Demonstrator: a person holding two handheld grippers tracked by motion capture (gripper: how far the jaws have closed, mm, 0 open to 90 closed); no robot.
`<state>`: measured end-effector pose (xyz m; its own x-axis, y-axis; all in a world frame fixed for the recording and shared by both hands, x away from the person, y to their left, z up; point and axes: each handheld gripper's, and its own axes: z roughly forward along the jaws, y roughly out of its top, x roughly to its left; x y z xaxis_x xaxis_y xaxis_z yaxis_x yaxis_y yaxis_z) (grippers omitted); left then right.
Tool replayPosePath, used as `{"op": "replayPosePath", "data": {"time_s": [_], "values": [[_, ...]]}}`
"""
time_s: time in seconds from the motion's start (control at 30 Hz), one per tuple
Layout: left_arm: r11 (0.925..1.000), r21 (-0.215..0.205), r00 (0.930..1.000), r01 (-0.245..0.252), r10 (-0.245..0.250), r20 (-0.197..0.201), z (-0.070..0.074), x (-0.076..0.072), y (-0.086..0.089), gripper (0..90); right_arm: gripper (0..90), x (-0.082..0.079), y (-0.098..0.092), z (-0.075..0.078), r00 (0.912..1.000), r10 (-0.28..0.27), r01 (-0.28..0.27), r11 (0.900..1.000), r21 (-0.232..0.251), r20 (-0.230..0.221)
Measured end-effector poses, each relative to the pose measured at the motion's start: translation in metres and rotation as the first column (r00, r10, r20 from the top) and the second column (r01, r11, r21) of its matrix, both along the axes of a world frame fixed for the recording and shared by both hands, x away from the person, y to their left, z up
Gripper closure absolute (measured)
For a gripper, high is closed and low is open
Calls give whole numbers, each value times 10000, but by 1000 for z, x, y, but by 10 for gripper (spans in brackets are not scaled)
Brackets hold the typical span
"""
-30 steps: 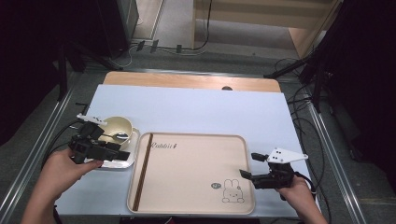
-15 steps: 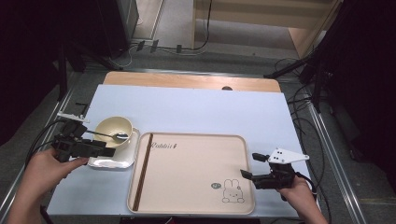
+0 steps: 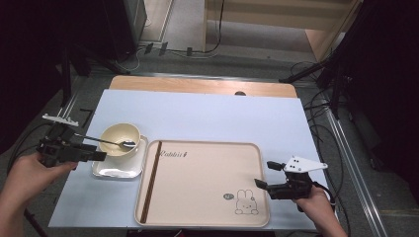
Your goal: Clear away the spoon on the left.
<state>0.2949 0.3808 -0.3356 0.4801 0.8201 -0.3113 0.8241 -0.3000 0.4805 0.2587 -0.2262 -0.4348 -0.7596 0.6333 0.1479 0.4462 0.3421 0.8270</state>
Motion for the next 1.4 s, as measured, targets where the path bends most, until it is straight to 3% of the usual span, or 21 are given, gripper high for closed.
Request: {"op": "replayPosePath", "data": {"time_s": [0.1, 0.33, 0.6, 0.8, 0.97, 1.13, 1.3, 1.4], "values": [[9998, 141, 9997, 102, -105, 238, 6, 8, 4, 385, 220, 0, 1, 0, 10000, 14, -14, 10000, -12, -1], [9974, 695, 9991, 208, -233, 347, 15, 31, 11, 384, 220, 1, 0, 0, 10000, 22, -22, 10000, -10, -6], [9885, 1431, 9974, 487, -559, 462, 11, 60, 20, 412, 220, 1, 1, -1, 10000, 32, -32, 10000, -29, -9], [9880, 1445, 9985, 538, -519, -167, -1, 77, 29, 446, 220, 0, 1, -1, 10000, 62, -63, 9999, -87, -47], [9840, 1679, 9979, 601, -549, -351, -11, 84, 33, 473, 220, 1, 1, -1, 10000, 49, -50, 10000, -73, -70], [9872, 1472, 9965, 606, -514, -653, -18, 84, 38, 499, 220, 0, 1, -1, 10000, 69, -70, 10000, -59, -59], [9830, 1600, 9919, 905, -746, -1027, -22, 83, 37, 587, 220, 1, 1, -1, 9999, 80, -80, 9999, -93, -63], [9823, 1615, 9915, 951, -790, -1033, -23, 82, 37, 619, 220, 1, 1, -1, 10000, 75, -75, 9999, -99, -63]]}}
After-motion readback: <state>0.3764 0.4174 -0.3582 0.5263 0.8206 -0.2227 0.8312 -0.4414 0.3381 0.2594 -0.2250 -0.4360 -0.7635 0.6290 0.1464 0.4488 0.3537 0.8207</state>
